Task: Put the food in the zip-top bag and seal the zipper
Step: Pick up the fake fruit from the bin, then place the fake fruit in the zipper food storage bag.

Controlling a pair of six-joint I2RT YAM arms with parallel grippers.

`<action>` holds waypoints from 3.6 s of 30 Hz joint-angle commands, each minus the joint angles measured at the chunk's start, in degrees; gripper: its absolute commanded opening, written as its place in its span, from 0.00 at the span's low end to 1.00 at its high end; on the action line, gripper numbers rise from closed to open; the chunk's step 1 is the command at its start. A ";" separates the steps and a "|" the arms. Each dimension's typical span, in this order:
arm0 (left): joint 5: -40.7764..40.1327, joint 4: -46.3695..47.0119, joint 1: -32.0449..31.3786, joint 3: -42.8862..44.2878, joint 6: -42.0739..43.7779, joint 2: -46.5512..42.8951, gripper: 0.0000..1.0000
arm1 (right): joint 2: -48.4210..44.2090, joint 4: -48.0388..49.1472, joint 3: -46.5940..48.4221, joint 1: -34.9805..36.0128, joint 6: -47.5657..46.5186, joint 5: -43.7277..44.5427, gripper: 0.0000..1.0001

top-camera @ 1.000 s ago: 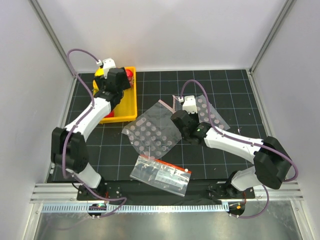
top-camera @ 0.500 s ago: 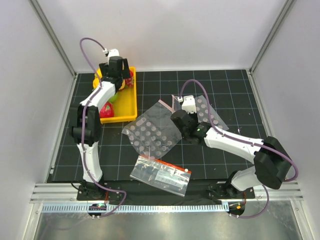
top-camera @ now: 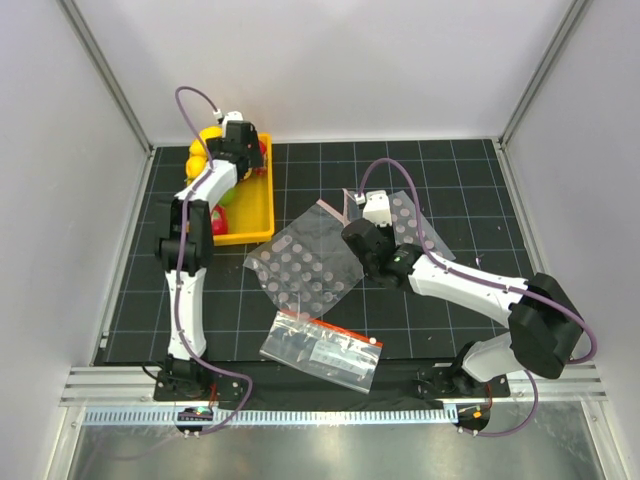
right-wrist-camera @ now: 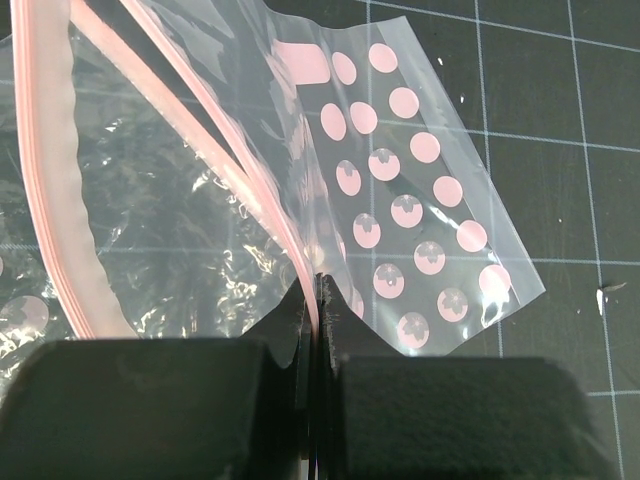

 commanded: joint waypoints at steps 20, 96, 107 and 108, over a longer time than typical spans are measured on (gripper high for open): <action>20.93 -3.23 1.80 -13.75 -14.91 -23.72 0.16 | -2.72 2.06 1.35 -0.11 0.51 0.38 0.01; 13.93 25.69 -34.76 -61.50 -20.37 -53.62 0.07 | -5.09 10.23 -0.68 9.74 -3.79 -11.13 0.01; 13.49 18.31 -35.46 -54.29 -20.55 -44.74 0.02 | -8.87 10.85 -2.43 9.83 -3.80 -11.58 0.01; 13.22 18.22 -35.46 -54.20 -20.63 -44.74 0.02 | -9.14 10.94 -2.52 9.83 -3.71 -11.67 0.01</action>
